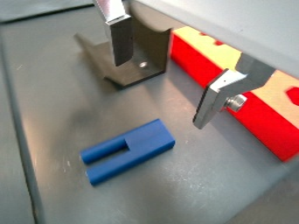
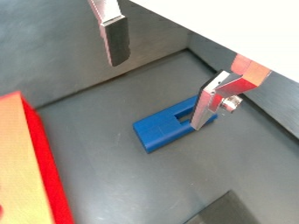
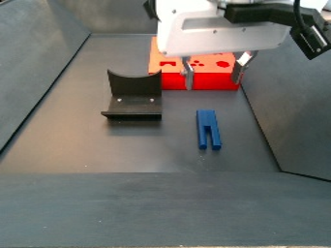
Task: Pick up the square-circle object. Move up. Rotate the square-circle object. Place the square-circle object on the fixture. Regrasp the square-circle object. Move to above the board. Insert the square-circle object.
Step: Rotate the square-circle object.
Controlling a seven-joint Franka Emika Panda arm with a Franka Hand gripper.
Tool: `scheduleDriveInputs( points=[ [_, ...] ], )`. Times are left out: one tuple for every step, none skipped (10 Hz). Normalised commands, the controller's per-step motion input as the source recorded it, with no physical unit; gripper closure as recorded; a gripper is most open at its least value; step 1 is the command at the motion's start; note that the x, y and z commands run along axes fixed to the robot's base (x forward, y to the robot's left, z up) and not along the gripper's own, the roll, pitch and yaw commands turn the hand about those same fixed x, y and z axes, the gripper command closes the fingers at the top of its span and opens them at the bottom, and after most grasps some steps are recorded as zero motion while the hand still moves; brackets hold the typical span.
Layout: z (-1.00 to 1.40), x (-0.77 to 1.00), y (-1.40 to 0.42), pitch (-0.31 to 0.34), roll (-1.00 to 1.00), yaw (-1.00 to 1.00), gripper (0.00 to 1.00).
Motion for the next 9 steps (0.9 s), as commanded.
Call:
scheduleDriveInputs(
  points=[
    [-0.17, 0.03, 0.0, 0.001, 0.0, 1.0, 0.0],
    [-0.1, 0.03, -0.01, 0.002, 0.0, 1.0, 0.0],
    [-0.07, 0.03, 0.0, 0.002, 0.0, 1.0, 0.0],
    [-0.07, 0.03, 0.0, 0.002, 0.0, 1.0, 0.0],
    [-0.06, 0.03, 0.0, 0.002, 0.0, 1.0, 0.0],
    [-0.06, 0.03, 0.0, 0.002, 0.0, 1.0, 0.0],
    [-0.06, 0.03, 0.0, 0.002, 0.0, 1.0, 0.0],
    [-0.06, 0.03, 0.0, 0.002, 0.0, 1.0, 0.0],
    [-0.05, 0.03, 0.0, 0.002, 0.0, 1.0, 0.0]
  ],
)
